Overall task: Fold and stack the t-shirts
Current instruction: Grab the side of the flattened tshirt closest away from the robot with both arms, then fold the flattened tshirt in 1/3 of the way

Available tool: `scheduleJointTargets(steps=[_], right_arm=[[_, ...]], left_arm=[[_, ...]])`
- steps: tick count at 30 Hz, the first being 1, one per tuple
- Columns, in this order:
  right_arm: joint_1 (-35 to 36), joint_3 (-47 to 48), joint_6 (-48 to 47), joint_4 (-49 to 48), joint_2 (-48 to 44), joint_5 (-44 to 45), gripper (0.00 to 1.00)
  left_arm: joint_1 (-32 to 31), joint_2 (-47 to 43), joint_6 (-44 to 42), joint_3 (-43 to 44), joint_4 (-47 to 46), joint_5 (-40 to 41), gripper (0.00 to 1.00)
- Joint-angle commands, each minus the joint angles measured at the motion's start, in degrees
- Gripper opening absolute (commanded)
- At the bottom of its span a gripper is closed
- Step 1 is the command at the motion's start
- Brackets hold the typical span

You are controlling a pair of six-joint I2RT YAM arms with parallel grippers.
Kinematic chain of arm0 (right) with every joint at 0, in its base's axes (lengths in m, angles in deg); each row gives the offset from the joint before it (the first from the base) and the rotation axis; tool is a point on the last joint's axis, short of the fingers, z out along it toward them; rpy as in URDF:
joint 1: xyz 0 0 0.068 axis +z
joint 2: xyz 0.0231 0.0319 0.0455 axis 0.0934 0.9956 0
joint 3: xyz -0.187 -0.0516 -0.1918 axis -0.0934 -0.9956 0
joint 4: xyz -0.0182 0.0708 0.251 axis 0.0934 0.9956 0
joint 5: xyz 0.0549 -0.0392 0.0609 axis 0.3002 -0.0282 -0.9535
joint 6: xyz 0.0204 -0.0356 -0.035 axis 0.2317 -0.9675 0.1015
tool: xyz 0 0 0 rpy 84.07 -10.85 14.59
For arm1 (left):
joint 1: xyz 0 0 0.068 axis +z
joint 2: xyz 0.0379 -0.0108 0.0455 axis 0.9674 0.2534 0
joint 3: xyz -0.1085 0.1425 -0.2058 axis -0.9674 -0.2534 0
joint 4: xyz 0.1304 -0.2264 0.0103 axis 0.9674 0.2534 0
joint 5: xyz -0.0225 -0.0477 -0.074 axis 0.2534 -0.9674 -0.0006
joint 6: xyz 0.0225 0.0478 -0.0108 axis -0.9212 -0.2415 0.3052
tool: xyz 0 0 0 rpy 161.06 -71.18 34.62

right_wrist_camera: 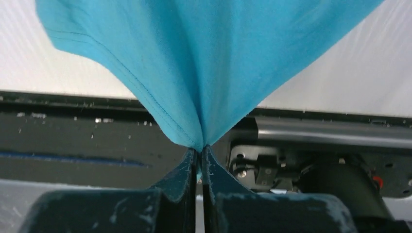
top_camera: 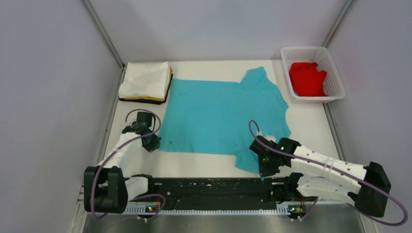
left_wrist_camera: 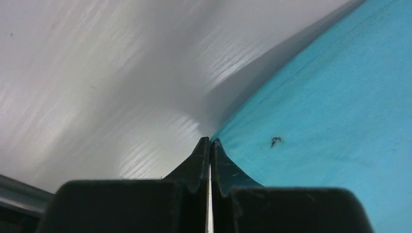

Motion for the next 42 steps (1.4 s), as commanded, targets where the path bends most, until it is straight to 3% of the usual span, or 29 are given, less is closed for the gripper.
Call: scheduleJointTargets(steps=[1, 8, 18, 30, 42], right_arm=[[2.61, 3.13, 5.56, 11.74, -4.61, -4.65, 0.0], [1.96, 6.86, 4.08, 12.25, -5.01, 1.12, 0.0], [-14.25, 15.7, -9.63, -2.6, -0.63, 3.3, 0.0], [-33.71, 28.11, -22.14, -10.66, 11.61, 0.14, 0.0], [-41.64, 36.43, -27.7, -14.08, 23.8, -3.98, 0.0]], left_arm=[[-0.14, -7.24, 2.48, -2.78, 5.98, 0.59, 0.0], [-0.14, -12.78, 3.18, -4.5, 4.83, -5.48, 0.0], [-0.14, -3.4, 2.17, 6.45, -2.29, -12.21, 0.0], [0.67, 10.48, 0.9, 21.95, -1.24, -6.32, 0.0], [1.34, 20.23, 0.77, 29.56, -2.22, -3.73, 0.0]])
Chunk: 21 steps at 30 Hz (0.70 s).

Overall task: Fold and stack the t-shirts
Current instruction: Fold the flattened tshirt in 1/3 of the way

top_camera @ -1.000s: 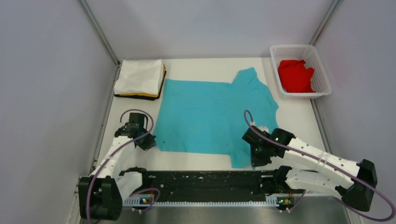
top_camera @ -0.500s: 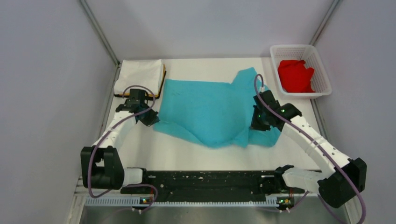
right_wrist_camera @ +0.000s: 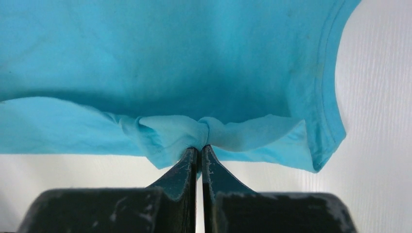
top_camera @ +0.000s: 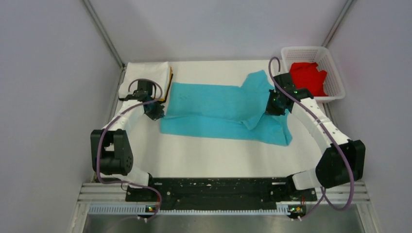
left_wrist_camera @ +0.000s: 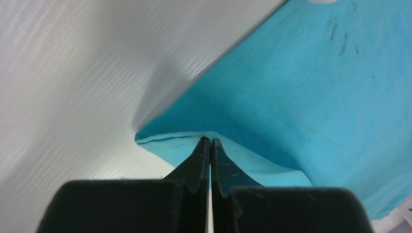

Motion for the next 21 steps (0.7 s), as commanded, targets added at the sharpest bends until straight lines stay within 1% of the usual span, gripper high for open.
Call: scheduleJointTargets(steps=[1, 5, 8, 9, 10, 11, 12, 14, 15, 16, 17, 18, 20, 21], right_arm=[[-2.17, 4.81, -3.87, -2.81, 3.52, -2.25, 0.0], [-2.94, 7.59, -7.05, -3.11, 8.75, -2.7, 0.0], [-4.37, 10.37, -7.37, -2.92, 14.08, -3.6, 0.01], [-4.65, 11.59, -7.15, -2.96, 16.08, -3.62, 0.03], [-4.87, 12.82, -6.79, -3.1, 18.07, -3.65, 0.05], [-5.16, 14.88, -5.92, -3.53, 20.8, -3.27, 0.06], [-5.33, 16.77, -5.62, -4.1, 22.5, -2.97, 0.09], [-6.3, 21.68, -3.94, -4.11, 28.42, -1.99, 0.19], [-6.54, 23.93, -3.11, -4.32, 30.6, -0.6, 0.29], [-6.7, 26.26, -2.96, -3.66, 32.21, -0.09, 0.52], [-6.76, 28.44, -3.0, -1.95, 33.28, -0.11, 0.62], [-6.76, 29.01, -2.92, -1.76, 33.07, -0.08, 0.67], [-6.76, 25.88, -2.94, -3.81, 29.79, -0.37, 0.77], [-6.78, 23.26, -2.91, -5.08, 27.52, -0.61, 0.79]], left_arm=[[0.46, 1.93, -0.56, 3.28, -1.7, 2.28, 0.0], [0.43, 4.64, -1.58, 4.63, -2.88, 1.71, 0.0], [0.51, 7.88, -2.05, 6.85, -2.15, 1.58, 0.0], [0.46, 9.11, -2.28, 7.47, -2.28, 1.56, 0.06], [0.5, 10.21, -2.43, 7.96, -2.56, 1.63, 0.16], [0.47, 11.19, -2.52, 8.63, -2.59, 1.63, 0.34], [0.46, 12.01, -2.55, 9.21, -2.6, 1.71, 0.43], [0.46, 12.76, -2.62, 10.69, -2.28, 1.44, 0.64], [0.45, 12.36, -2.94, 11.44, -2.11, 1.2, 0.71], [0.42, 11.93, -3.35, 11.65, -1.97, 0.92, 0.77], [0.4, 10.74, -3.93, 12.05, -1.68, 0.76, 0.87], [0.35, 9.67, -4.66, 12.02, -1.23, 1.23, 0.97], [0.33, 7.39, -4.97, 11.11, -0.09, 3.02, 0.99], [0.29, 6.25, -5.03, 10.21, 0.14, 3.33, 0.99]])
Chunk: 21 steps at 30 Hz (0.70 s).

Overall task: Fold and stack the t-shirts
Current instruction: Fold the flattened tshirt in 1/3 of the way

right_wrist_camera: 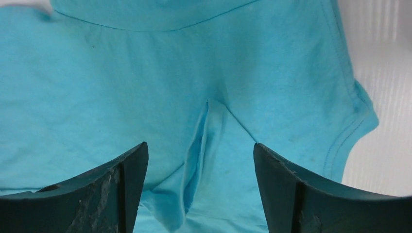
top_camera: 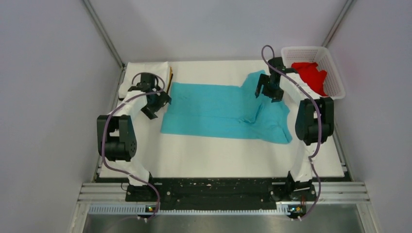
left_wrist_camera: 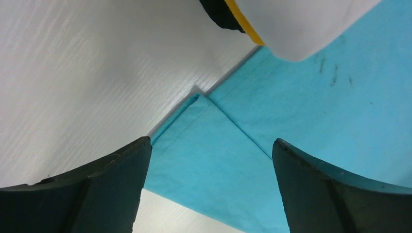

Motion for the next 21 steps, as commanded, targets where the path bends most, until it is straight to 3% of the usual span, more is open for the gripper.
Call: scheduleJointTargets(steps=[1, 3, 6, 10, 14, 21], right_arm=[[-0.38, -5.08, 0.52, -3.39, -9.23, 0.1, 0.83], [-0.35, -12.67, 0.47, -6.4, -14.33, -4.7, 0.95], [1.01, -26.07, 1.99, -12.42, -21.21, -13.05, 0.99], [4.42, -35.0, 4.76, -20.0, -23.35, -16.7, 0.99], [7.7, -34.26, 6.73, -27.95, -19.28, -18.51, 0.99], [10.44, -21.13, 8.04, -31.18, -6.99, -16.41, 0.99]], left_arm=[[0.06, -7.2, -1.68, -0.39, 0.88, 1.79, 0.99], [-0.02, -9.11, -1.95, -2.97, 0.1, 0.32, 0.99], [-0.66, -10.88, -2.58, -5.66, -0.19, -1.22, 0.99], [-1.67, -12.65, -3.55, -8.07, 0.03, -1.33, 0.99], [-2.34, -15.11, -3.84, -10.31, -0.05, -1.37, 0.99], [-2.43, -17.01, -3.92, -11.05, 0.97, -0.67, 0.99]])
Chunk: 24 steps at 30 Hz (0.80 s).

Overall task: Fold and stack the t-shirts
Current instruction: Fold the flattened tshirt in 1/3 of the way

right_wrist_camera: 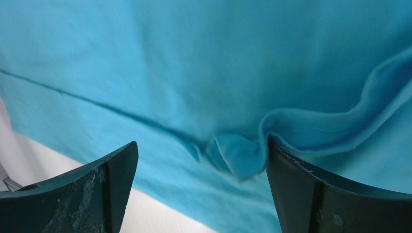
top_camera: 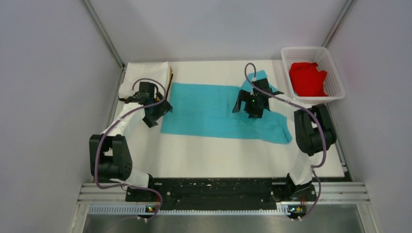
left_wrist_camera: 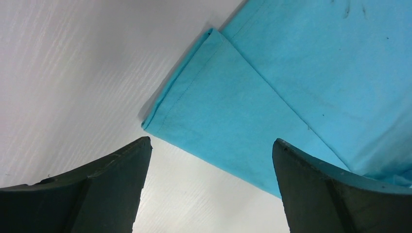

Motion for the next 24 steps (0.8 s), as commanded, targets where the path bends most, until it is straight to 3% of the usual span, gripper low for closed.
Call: scheduleJointTargets(steps=[1, 5, 9, 17, 24], right_arm=[[1.03, 10.27, 2.27, -6.79, 6.77, 2.31, 0.99], [1.01, 15.91, 2.6, -6.29, 9.54, 4.79, 0.99], [1.03, 13.98, 1.18, -5.81, 5.5, 7.02, 0.99], [-0.98, -5.04, 0.04, -2.71, -10.19, 14.53, 0.99], [-3.61, -17.84, -1.1, -3.59, -14.98, 14.12, 0.99]], left_arm=[[-0.18, -2.92, -0.98, -0.2, -0.36, 0.4, 0.99], [-0.71, -2.29, -1.33, 1.16, -0.36, -0.27, 0.99], [-2.93, -0.42, -1.89, 3.18, -1.49, -0.96, 0.99], [-7.4, 10.34, -3.31, 7.38, -8.92, -6.73, 0.99], [-8.77, 18.38, -3.64, 6.59, -9.74, -5.97, 0.99]])
